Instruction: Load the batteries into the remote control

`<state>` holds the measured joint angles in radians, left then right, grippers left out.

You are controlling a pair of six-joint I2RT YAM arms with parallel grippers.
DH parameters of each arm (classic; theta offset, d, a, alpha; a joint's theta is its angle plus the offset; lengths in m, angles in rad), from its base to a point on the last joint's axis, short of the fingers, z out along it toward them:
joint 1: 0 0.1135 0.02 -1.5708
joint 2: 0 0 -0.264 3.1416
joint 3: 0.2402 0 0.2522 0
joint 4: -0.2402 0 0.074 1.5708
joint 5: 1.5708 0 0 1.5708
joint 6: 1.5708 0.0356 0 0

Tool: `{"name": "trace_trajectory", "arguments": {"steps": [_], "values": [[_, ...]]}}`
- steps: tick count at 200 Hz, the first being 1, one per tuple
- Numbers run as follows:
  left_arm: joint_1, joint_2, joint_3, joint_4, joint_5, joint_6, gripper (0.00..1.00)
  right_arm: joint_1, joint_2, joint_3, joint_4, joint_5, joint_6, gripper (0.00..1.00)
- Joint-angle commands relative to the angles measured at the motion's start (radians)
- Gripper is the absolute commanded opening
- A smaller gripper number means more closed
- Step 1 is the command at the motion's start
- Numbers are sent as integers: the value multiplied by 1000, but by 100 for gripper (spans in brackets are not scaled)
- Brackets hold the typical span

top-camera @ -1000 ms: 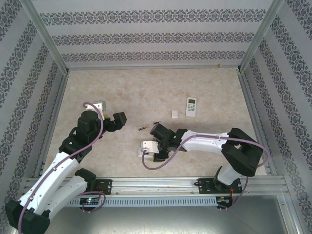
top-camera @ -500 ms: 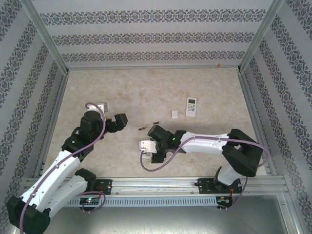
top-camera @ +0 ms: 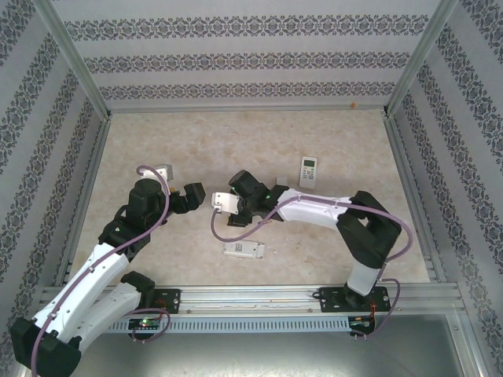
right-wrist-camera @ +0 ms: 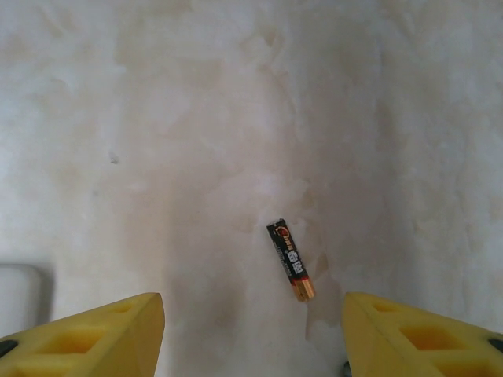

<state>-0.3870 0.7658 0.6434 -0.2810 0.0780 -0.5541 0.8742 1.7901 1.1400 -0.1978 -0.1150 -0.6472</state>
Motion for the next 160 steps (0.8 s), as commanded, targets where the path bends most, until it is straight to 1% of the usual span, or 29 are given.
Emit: {"name": "trace_trajectory", "arguments": {"steps": [1,40,83,101,131,160], "values": [[-6,-28,-6,21,15,-10,100,-41,59,81,-54,-79,-100,60],[-6,-27,-18,26,26,-18,100,-70,183,193,-140,-146,-151,56],[-6,-19,-13,32,28,-10,100,-75,292,309,-231,-122,-160,51],[-7,-18,-12,32,25,-8,100,-76,316,333,-262,-131,-173,45],[-7,-22,-16,26,26,-6,100,-76,345,348,-303,-116,-186,33],[-7,-25,-23,33,27,-10,100,-77,352,353,-321,-95,-189,26]]}}
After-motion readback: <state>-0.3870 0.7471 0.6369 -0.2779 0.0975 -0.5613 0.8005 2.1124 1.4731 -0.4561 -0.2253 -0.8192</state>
